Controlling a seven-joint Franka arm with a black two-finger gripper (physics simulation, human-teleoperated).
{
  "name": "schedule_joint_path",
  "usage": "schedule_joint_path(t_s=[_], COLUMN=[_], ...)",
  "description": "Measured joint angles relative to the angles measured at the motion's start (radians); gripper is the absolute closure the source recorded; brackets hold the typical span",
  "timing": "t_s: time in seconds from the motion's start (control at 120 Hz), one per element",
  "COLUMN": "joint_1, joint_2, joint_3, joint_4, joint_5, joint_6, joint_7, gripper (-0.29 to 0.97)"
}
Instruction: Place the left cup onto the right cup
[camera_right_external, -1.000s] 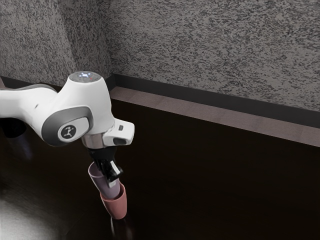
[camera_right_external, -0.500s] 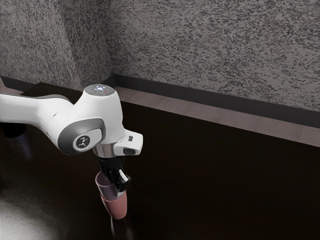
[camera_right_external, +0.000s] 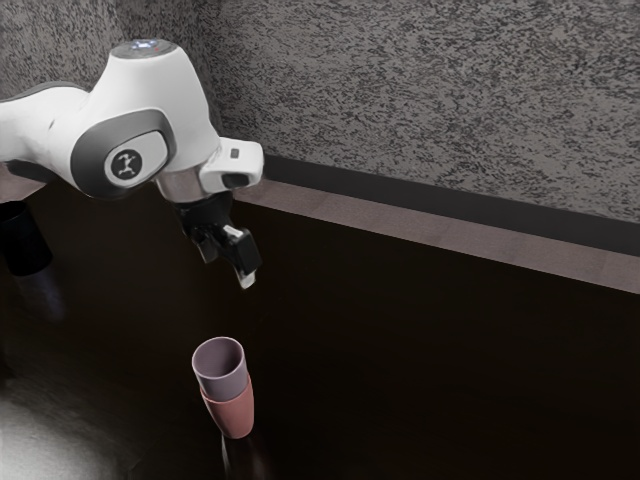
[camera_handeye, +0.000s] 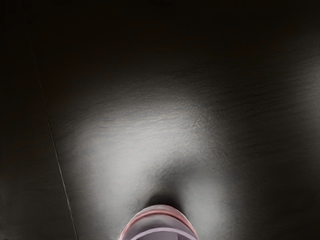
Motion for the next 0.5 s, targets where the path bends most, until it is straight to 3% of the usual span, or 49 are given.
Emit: schedule_joint_path(t_s=[0.142,0.317,0.4,0.5], joint_1=[0.006,0.12,0.149,0.115], joint_2=[0.166,0.341,0.369,0.372], joint_3=[0.088,0.109,0.108,0.105], joint_4=[0.25,0.524,0.576,0.587], joint_5=[0.001,-0.002,0.0,-0.005], joint_6=[-0.106,-0.194,-0.231,-0.259], joint_7=[0.004,0.024,0.034,0.043], gripper=[0.03,0.01,0.01,0.0])
